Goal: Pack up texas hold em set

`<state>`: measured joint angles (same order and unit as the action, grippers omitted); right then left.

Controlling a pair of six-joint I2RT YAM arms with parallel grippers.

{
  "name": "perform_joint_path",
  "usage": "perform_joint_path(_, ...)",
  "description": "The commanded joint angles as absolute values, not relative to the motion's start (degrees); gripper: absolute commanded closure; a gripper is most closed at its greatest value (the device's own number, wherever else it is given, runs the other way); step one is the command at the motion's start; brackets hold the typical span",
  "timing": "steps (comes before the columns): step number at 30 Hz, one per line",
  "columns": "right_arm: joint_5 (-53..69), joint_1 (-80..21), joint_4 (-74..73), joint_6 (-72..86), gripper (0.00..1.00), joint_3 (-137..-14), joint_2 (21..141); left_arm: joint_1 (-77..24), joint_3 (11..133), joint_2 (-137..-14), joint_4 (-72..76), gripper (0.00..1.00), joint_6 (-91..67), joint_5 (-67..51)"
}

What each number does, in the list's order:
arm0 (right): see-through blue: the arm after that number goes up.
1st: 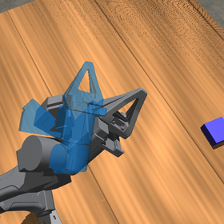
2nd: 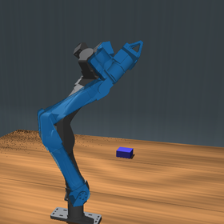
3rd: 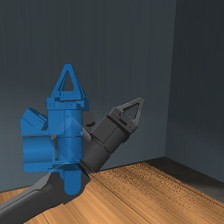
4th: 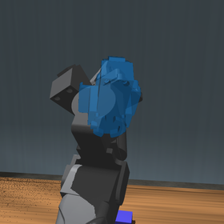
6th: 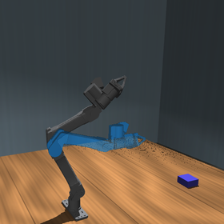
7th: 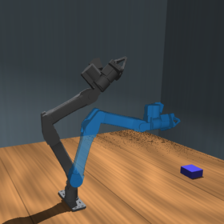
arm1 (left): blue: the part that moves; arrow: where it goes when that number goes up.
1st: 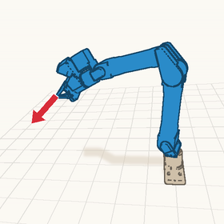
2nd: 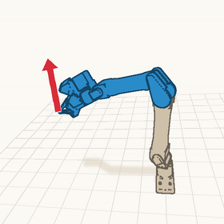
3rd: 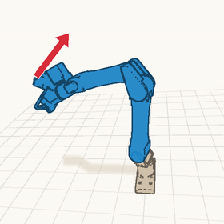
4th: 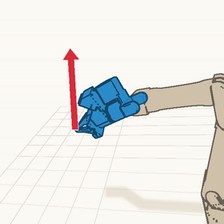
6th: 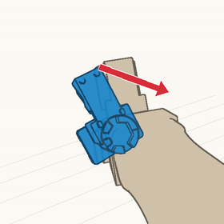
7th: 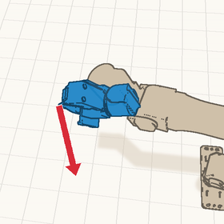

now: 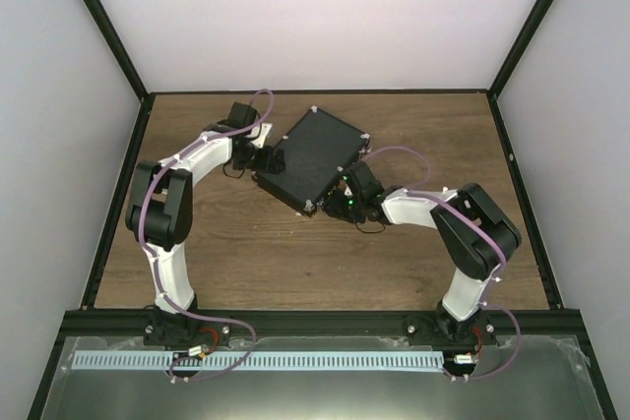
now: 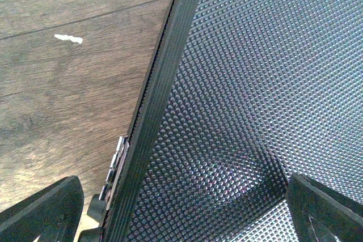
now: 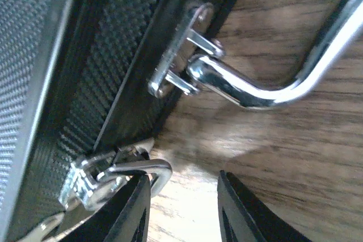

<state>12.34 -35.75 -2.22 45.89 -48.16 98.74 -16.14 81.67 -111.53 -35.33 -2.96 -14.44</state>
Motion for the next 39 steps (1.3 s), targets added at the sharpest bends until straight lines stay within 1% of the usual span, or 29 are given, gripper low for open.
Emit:
perform_joint_path(1, 13.12, -35.55, -3.38, 44.34, 0.66, -50.26, 101.98, -16.04, 82.18, -112.81, -36.04, 0.00, -2.45, -14.68)
perform_joint_path(5, 13.88, -35.60, -1.96, 44.16, 0.69, -50.27, 103.01, -16.00, 82.38, -113.28, -36.08, 0.00, -2.21, -15.19)
perform_joint_path(12, 14.97, -35.64, 0.66, 44.75, 0.86, -50.18, 105.09, -16.06, 82.81, -114.98, -37.24, 0.00, -1.85, -17.92)
perform_joint_path(19, 15.58, -35.62, 3.72, 45.07, 0.99, -50.48, 107.21, -16.08, 82.49, -115.48, -37.44, 0.02, -1.60, -20.33)
perform_joint_path(24, 14.88, -35.60, 5.55, 45.10, 0.99, -51.01, 108.41, -16.14, 82.20, -115.90, -37.95, 0.04, -1.33, -21.97)
perform_joint_path(28, 15.01, -35.64, 5.62, 44.21, 0.99, -50.77, 107.17, -16.11, 81.30, -114.43, -37.82, 0.04, -1.61, -19.50)
perform_joint_path(29, 14.53, -35.60, 5.27, 43.83, 0.99, -50.07, 106.00, -16.16, 81.04, -113.66, -37.58, 0.04, -1.73, -18.30)
perform_joint_path(31, 12.37, -35.60, 3.49, 42.69, 0.93, -48.43, 102.39, -16.12, 80.71, -111.63, -36.93, 0.03, -2.20, -15.92)
perform_joint_path(32, 10.94, -35.62, 1.56, 41.84, 0.89, -47.36, 100.16, -16.17, 80.65, -110.60, -36.68, 0.02, -2.47, -14.74)
perform_joint_path(35, 5.97, -35.13, -2.77, 39.37, 0.72, -43.93, 91.38, -16.11, 80.78, -107.93, -35.38, 0.01, -3.01, -12.00)
perform_joint_path(39, 4.35, -30.43, -6.72, 35.63, 0.56, -42.02, 83.60, -16.16, 83.35, -107.34, -33.73, 0.00, -3.95, -11.70)
